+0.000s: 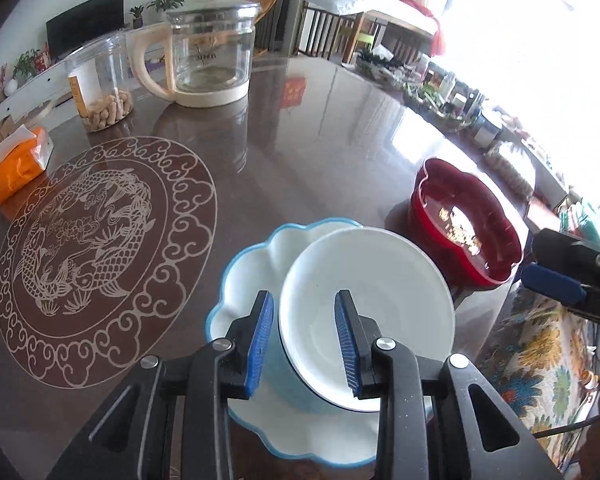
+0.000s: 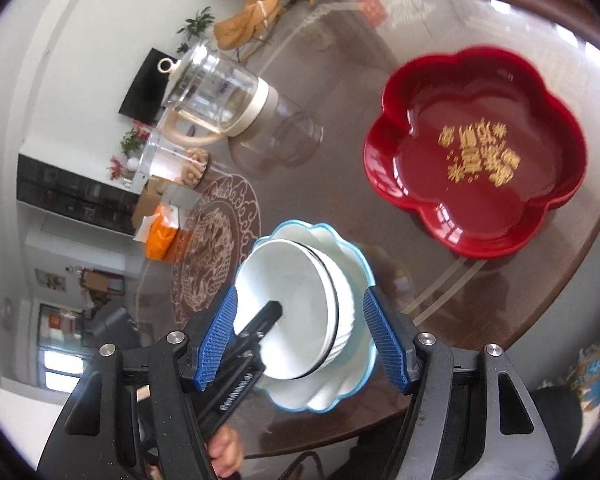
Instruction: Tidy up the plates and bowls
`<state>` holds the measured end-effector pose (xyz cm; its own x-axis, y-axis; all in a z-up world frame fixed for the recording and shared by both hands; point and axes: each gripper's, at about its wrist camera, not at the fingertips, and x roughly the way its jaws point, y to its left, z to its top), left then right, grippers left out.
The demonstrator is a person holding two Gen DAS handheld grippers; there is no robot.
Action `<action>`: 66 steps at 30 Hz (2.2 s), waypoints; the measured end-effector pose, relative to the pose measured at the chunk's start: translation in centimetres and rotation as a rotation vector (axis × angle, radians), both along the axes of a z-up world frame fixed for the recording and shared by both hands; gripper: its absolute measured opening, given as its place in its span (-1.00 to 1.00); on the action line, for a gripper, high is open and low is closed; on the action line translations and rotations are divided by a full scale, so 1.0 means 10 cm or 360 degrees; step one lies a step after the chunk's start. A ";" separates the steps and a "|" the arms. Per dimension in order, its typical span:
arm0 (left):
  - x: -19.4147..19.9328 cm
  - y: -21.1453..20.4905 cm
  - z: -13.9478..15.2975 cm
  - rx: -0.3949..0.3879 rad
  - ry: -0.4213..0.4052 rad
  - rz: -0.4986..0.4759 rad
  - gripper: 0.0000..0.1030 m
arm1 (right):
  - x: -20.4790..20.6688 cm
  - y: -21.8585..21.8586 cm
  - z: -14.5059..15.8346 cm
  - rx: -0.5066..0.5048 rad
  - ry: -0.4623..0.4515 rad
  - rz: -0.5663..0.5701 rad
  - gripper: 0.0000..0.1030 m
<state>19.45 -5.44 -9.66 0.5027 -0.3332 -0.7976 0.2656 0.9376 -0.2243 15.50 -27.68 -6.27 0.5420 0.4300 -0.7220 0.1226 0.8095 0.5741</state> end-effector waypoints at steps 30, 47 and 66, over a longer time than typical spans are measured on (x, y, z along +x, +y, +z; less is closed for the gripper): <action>-0.65 0.58 -0.07 0.0172 -0.0003 0.0204 1.00 | -1.12 0.35 -0.23 -0.0695 -0.0339 0.0020 0.48; 0.07 0.45 -0.67 0.0216 0.0253 -0.0126 0.33 | -0.27 0.49 -0.62 -0.0699 -0.0048 0.0457 -0.28; 0.10 0.32 -0.65 0.0059 0.0294 -0.0039 -0.67 | 0.06 0.41 -0.95 -0.0392 0.0140 0.0426 -0.63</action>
<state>20.44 -2.25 -16.16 0.3387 -0.3124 -0.8876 0.2461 0.9399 -0.2369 16.15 -23.55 -15.80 0.3650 0.3558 -0.8603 -0.0721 0.9321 0.3549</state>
